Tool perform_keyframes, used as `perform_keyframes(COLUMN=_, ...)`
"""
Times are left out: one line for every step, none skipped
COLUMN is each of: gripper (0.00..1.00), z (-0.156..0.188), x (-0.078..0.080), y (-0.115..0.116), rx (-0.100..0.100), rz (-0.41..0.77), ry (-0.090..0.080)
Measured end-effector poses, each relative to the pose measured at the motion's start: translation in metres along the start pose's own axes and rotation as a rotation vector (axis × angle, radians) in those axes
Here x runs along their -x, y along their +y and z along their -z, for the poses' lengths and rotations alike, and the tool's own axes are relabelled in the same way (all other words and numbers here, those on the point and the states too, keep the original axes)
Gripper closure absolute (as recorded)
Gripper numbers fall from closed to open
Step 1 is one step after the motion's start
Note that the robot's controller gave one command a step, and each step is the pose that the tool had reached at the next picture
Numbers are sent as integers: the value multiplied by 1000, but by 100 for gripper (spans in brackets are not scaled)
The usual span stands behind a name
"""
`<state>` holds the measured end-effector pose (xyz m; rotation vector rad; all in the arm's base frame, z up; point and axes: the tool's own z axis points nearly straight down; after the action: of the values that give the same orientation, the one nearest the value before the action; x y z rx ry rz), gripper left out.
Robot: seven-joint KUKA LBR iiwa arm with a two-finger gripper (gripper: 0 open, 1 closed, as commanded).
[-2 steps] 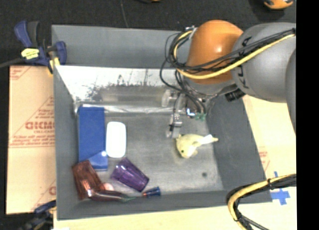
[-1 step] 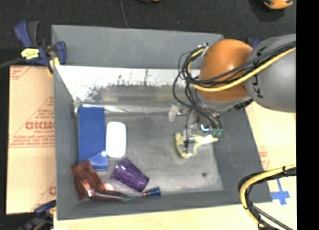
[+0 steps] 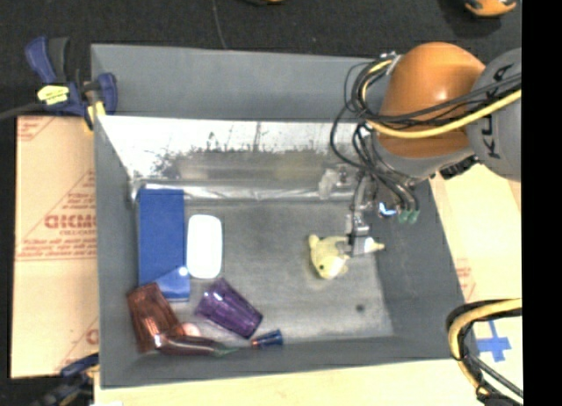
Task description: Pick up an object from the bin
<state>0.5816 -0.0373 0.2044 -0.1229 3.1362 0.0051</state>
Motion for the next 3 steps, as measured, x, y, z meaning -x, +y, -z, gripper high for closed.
perform_keyframes(gripper=0, z=-15, x=-8, y=-47, rx=-4, rz=-77, ry=-3)
perform_keyframes(gripper=0, z=-64, x=-27, y=-42, rx=-4, rz=121, ry=-9)
perform_keyframes(gripper=0, z=-100, x=-25, y=-27, rx=-8, rz=-42, ry=-6)
